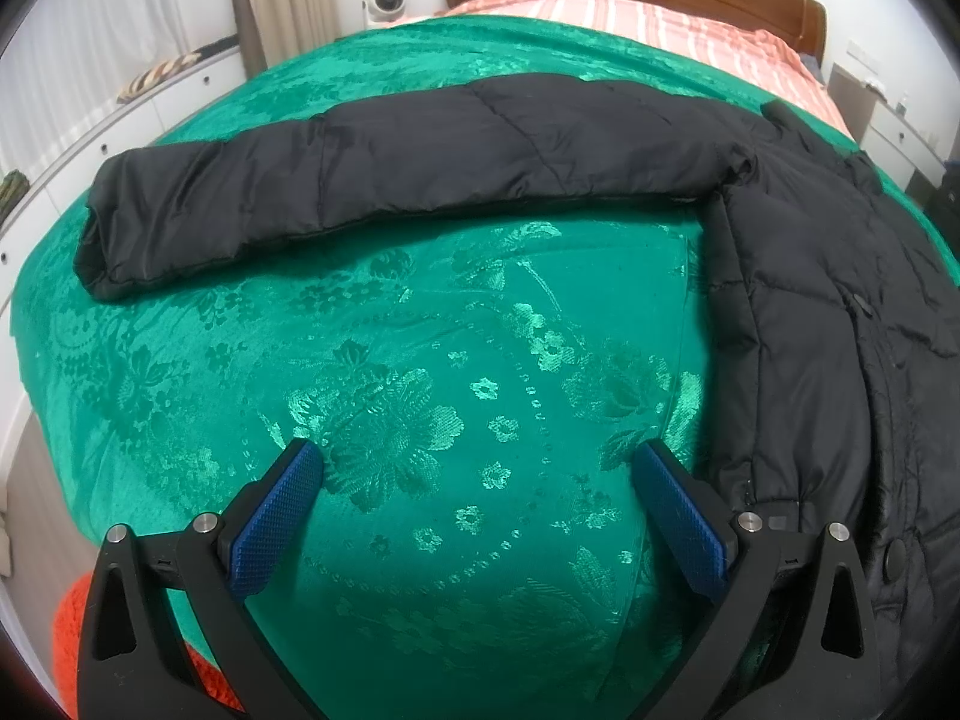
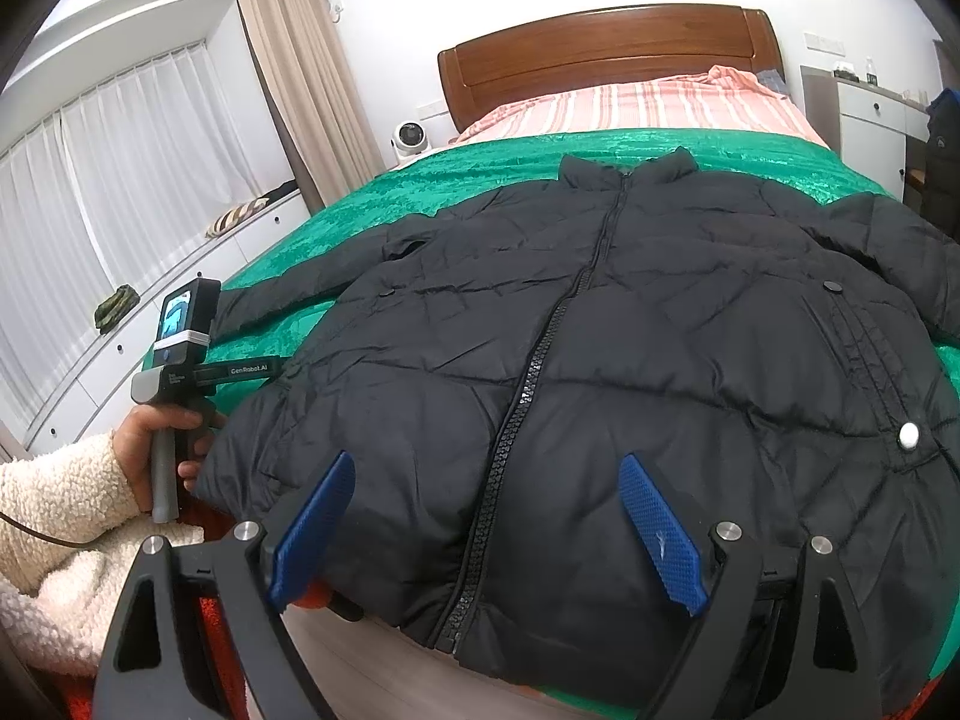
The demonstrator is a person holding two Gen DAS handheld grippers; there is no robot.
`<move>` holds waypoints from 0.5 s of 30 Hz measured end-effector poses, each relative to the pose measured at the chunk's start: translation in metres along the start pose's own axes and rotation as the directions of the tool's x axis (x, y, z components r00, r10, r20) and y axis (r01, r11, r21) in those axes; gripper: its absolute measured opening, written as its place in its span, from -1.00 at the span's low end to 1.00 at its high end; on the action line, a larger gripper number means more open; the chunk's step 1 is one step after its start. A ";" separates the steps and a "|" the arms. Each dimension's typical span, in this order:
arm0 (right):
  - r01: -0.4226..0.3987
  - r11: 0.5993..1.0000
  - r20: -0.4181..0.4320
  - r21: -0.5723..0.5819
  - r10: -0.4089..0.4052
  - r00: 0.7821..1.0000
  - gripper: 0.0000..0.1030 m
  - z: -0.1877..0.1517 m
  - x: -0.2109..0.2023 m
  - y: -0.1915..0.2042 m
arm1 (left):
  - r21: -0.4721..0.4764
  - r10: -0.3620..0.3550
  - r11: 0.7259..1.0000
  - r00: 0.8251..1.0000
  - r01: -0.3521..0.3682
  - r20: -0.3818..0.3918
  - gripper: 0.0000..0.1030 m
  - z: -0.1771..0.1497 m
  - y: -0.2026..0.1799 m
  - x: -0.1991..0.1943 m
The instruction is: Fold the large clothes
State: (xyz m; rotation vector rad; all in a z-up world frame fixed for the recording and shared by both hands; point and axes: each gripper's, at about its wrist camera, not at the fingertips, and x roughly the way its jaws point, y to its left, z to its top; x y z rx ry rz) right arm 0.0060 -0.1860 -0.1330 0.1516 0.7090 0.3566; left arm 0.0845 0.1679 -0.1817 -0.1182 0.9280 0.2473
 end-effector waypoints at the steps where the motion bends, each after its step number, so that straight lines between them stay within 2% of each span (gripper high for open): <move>1: 0.000 1.000 0.000 0.000 0.000 1.000 0.73 0.000 0.000 0.000 | 0.000 0.000 1.000 1.000 0.000 0.000 0.99 0.000 0.000 0.000; 15: -0.006 1.000 -0.023 0.003 0.006 1.000 0.73 -0.001 0.005 0.000 | 0.002 0.000 1.000 1.000 0.000 0.004 0.99 0.000 0.000 0.000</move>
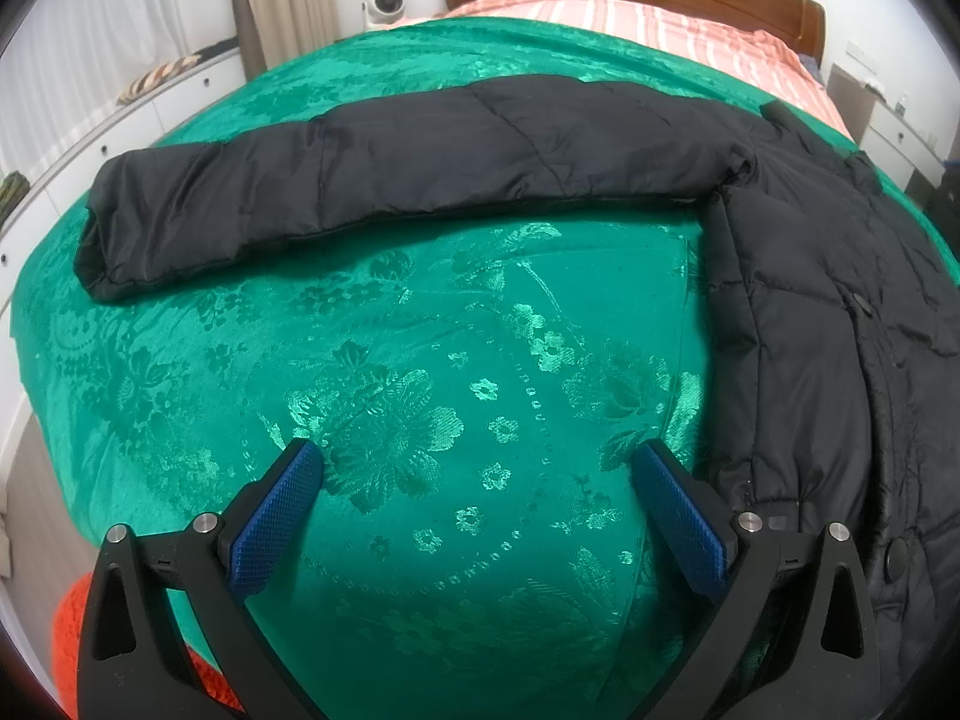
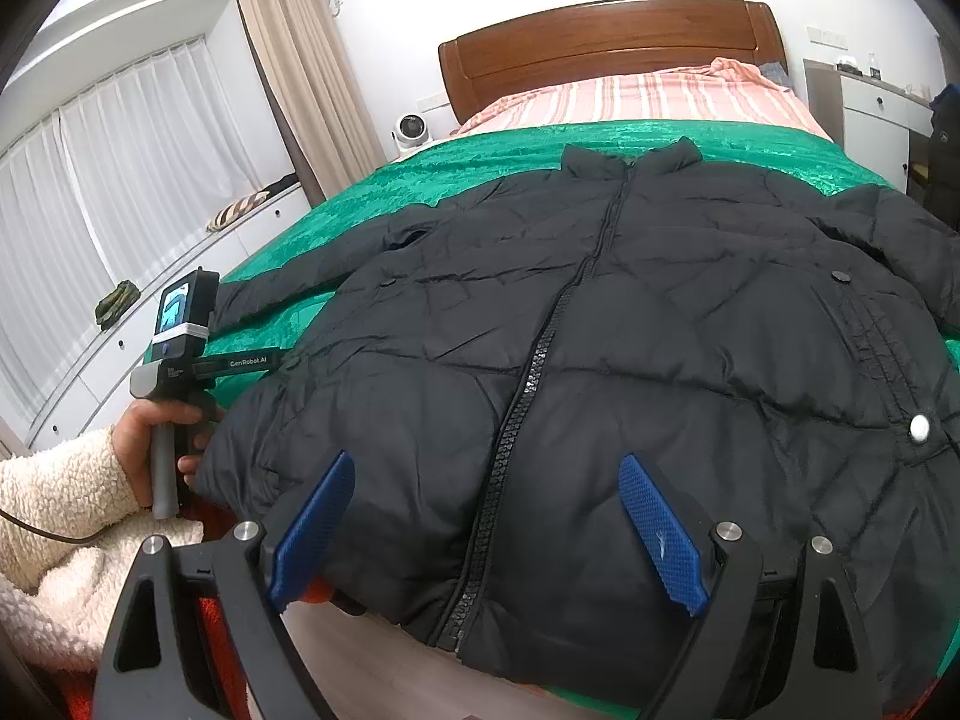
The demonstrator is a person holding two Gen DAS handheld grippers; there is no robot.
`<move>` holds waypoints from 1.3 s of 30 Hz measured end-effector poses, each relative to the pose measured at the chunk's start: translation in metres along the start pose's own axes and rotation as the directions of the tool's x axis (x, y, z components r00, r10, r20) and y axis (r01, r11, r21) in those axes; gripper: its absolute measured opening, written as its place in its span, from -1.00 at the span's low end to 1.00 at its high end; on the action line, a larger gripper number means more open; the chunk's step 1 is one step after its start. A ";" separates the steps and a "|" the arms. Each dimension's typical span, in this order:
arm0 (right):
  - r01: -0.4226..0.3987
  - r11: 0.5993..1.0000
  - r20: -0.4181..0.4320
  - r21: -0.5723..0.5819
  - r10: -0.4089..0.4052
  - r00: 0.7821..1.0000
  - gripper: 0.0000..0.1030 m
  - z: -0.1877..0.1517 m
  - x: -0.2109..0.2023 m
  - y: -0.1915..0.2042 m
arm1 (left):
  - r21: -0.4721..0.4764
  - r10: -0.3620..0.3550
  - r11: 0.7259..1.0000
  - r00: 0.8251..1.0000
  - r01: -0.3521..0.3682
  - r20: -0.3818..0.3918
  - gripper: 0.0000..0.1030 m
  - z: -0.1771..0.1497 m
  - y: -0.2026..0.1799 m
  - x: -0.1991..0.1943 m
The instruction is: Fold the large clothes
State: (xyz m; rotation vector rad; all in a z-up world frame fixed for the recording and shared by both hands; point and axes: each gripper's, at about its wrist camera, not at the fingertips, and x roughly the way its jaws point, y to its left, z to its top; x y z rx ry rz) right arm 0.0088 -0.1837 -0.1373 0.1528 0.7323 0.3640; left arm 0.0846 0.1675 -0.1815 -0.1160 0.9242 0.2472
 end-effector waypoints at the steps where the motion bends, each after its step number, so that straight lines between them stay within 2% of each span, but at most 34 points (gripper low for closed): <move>1: 0.000 1.000 -0.003 0.000 0.000 1.000 0.73 0.000 0.001 0.000 | 0.000 0.000 1.000 1.000 0.000 0.000 0.99 0.000 0.000 0.000; 39: 0.000 1.000 -0.012 -0.005 0.000 1.000 0.73 -0.001 0.004 0.001 | 0.001 0.000 1.000 1.000 0.000 0.004 0.99 0.000 0.001 0.000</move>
